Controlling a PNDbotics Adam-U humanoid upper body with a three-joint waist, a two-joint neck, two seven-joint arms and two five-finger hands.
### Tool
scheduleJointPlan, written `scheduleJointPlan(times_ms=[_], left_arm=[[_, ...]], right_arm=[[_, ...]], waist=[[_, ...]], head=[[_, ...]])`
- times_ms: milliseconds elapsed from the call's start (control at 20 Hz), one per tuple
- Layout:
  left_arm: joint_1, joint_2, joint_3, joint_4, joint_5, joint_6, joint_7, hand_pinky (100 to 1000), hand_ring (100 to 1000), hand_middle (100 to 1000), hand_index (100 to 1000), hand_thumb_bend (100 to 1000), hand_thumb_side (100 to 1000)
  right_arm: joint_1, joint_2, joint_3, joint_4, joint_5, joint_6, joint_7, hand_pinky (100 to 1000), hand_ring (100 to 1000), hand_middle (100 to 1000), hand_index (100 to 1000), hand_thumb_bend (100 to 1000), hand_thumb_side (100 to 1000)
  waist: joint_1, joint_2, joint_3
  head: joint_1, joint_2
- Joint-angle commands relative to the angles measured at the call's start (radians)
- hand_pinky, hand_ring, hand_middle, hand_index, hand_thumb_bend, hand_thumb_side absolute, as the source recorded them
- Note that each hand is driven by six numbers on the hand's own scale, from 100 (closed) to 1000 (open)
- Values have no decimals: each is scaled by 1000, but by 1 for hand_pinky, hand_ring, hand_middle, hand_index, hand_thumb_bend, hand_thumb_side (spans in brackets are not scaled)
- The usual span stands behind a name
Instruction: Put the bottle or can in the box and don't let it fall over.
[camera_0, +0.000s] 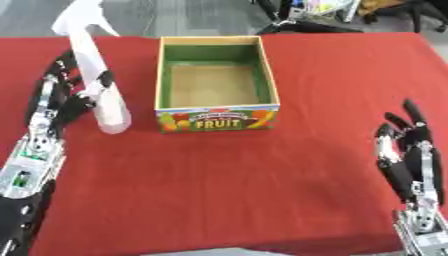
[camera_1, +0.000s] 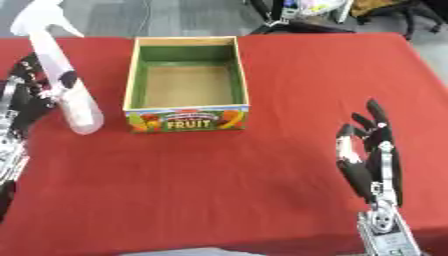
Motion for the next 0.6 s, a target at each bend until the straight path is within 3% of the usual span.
scheduleJointPlan(times_ms=[50, 600], left_arm=[[-35, 32, -9, 15, 11, -7, -17, 914, 1000, 956, 916, 638, 427], [-98, 34, -22, 112, -11, -4, -24, 905, 1000, 943, 914, 634, 430]], right_arm=[[-11, -15, -1, -10, -6, -1, 6, 797, 869, 1000, 963, 100, 470], [-10, -13, 2, -8, -10, -2, 10, 797, 869, 1000, 963, 100, 470]], waist=[[0, -16, -3], [-4, -15, -7]], head=[[-3, -12], [-3, -16]])
